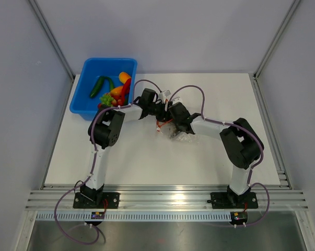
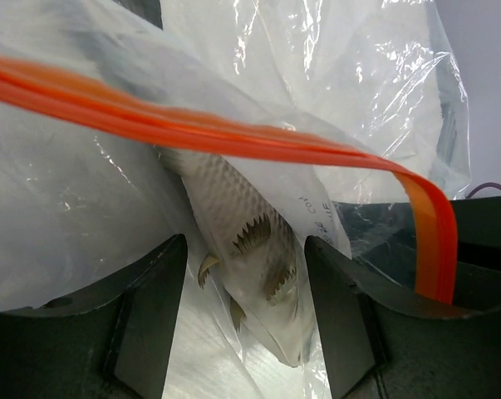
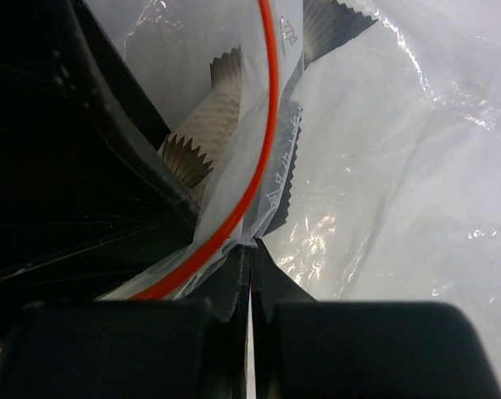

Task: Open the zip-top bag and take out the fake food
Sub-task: Pick up the fake fish from the zipper food storage bag.

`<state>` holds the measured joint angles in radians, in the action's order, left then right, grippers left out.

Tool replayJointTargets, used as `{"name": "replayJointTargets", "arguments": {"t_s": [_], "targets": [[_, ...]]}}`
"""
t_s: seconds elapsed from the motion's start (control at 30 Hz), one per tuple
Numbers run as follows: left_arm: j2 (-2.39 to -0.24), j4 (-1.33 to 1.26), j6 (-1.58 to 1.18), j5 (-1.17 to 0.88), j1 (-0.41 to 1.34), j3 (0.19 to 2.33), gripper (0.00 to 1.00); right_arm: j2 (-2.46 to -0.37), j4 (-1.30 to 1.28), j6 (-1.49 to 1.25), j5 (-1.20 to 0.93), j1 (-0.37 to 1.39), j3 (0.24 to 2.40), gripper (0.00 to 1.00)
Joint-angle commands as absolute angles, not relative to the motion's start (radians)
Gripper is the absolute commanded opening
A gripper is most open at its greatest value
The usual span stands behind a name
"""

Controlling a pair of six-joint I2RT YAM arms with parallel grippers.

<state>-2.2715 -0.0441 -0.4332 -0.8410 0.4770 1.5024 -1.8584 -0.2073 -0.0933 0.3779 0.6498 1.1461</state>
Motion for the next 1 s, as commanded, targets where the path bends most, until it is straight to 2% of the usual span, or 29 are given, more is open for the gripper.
{"name": "replayJointTargets", "arguments": {"t_s": [0.0, 0.17, 0.27, 0.3, 0.5, 0.53, 0.63, 0.97], "targets": [[-2.313, -0.002, -0.391, -0.796, 0.491, 1.528, 0.63, -1.862, -0.160, -0.118, 0.325, 0.661, 1.143, 0.00], [-2.315, 0.058, -0.370, -0.744, 0.494, 1.540, 0.62, -1.862, -0.152, -0.121, 0.319, 0.663, 1.150, 0.00], [-2.324, 0.086, -0.361, -0.721, 0.494, 1.555, 0.53, -1.853, -0.141, -0.126, 0.342, 0.663, 1.141, 0.00], [-2.325, 0.097, -0.357, -0.718, 0.495, 1.558, 0.48, -1.850, -0.130, -0.129, 0.353, 0.661, 1.135, 0.00], [-2.315, 0.109, -0.344, -0.710, 0.497, 1.560, 0.34, -1.764, -0.043, -0.156, 0.448, 0.663, 1.052, 0.00], [-2.313, 0.112, -0.338, -0.707, 0.499, 1.559, 0.27, -1.753, -0.038, -0.158, 0.460, 0.663, 1.046, 0.00], [-2.303, 0.120, -0.330, -0.713, 0.499, 1.560, 0.16, -1.714, -0.020, -0.169, 0.517, 0.663, 1.023, 0.00], [-2.168, 0.173, -0.264, -0.733, 0.500, 1.545, 0.13, -1.635, 0.027, -0.143, 0.562, 0.663, 0.933, 0.00]]}}
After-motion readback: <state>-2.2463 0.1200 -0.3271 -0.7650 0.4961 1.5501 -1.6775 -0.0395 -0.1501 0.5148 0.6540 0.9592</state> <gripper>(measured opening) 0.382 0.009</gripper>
